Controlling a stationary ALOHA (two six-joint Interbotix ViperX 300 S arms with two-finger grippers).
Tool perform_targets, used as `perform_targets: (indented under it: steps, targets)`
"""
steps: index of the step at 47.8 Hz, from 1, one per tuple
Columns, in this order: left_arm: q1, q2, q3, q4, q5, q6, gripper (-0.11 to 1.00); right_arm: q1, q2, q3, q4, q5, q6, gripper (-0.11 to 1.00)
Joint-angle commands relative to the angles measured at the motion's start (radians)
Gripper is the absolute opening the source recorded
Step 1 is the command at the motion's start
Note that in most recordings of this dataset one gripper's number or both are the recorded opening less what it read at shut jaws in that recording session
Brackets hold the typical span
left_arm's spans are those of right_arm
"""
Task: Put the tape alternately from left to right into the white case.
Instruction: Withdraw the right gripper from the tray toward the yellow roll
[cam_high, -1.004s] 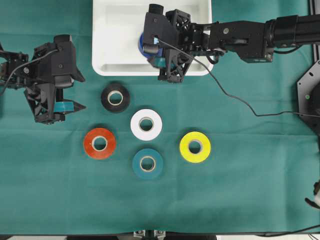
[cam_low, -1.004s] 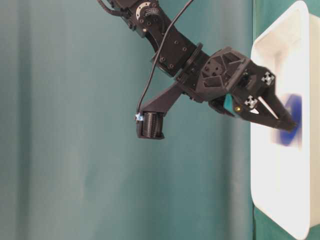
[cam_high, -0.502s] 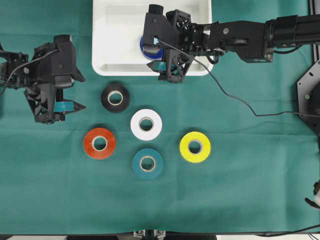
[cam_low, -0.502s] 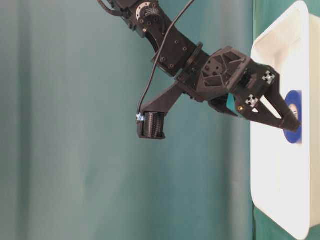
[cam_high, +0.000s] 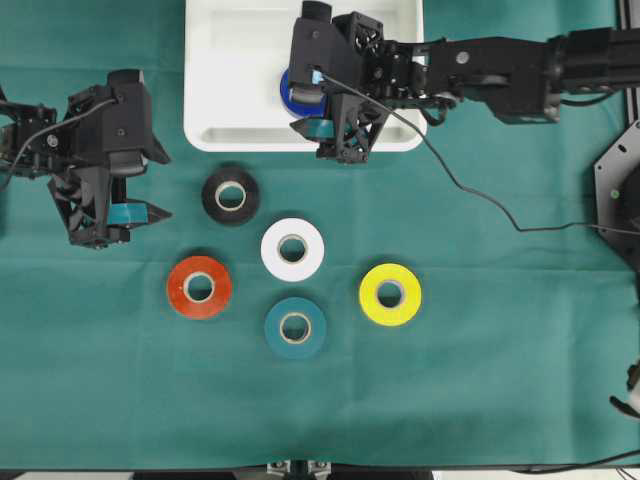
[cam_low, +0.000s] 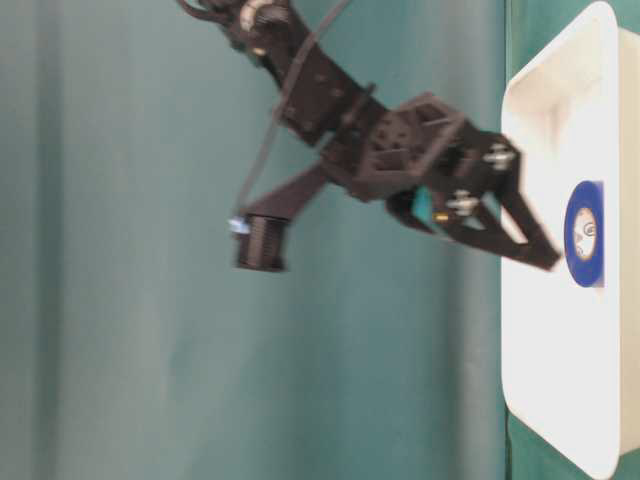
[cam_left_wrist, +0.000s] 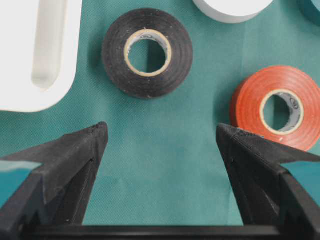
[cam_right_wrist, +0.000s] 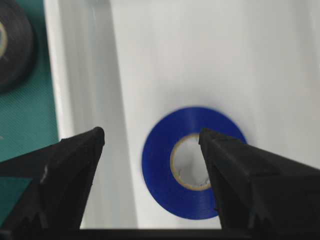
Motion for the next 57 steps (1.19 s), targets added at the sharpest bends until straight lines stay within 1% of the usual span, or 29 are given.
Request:
perform_targets:
  steps: [1,15,27,34,42,49,57]
  targets:
    - [-0.003,-0.008,-0.023,0.000,-0.005,0.000,0.81,0.012,-0.058,-0.006,-0.002,-0.011,-0.002,0.81]
    - [-0.003,-0.011,-0.020,0.000,-0.005,0.002,0.81,0.046,-0.095,0.012,-0.002,-0.018,0.000,0.81]
    - [-0.003,-0.008,-0.021,0.000,-0.006,0.003,0.81,0.067,-0.098,0.018,-0.002,-0.018,0.000,0.81]
    - [-0.002,-0.006,-0.018,0.000,-0.006,0.003,0.81,0.117,-0.106,0.041,-0.002,-0.017,-0.002,0.81]
    - [-0.003,-0.006,-0.018,0.000,-0.009,0.003,0.81,0.183,-0.146,0.084,-0.002,-0.021,0.009,0.81]
    - [-0.002,-0.006,-0.017,0.000,-0.014,0.002,0.81,0.224,-0.181,0.126,0.000,-0.043,0.011,0.81]
    - [-0.003,-0.006,-0.014,0.000,-0.012,0.000,0.81,0.253,-0.207,0.175,0.002,-0.069,0.011,0.81]
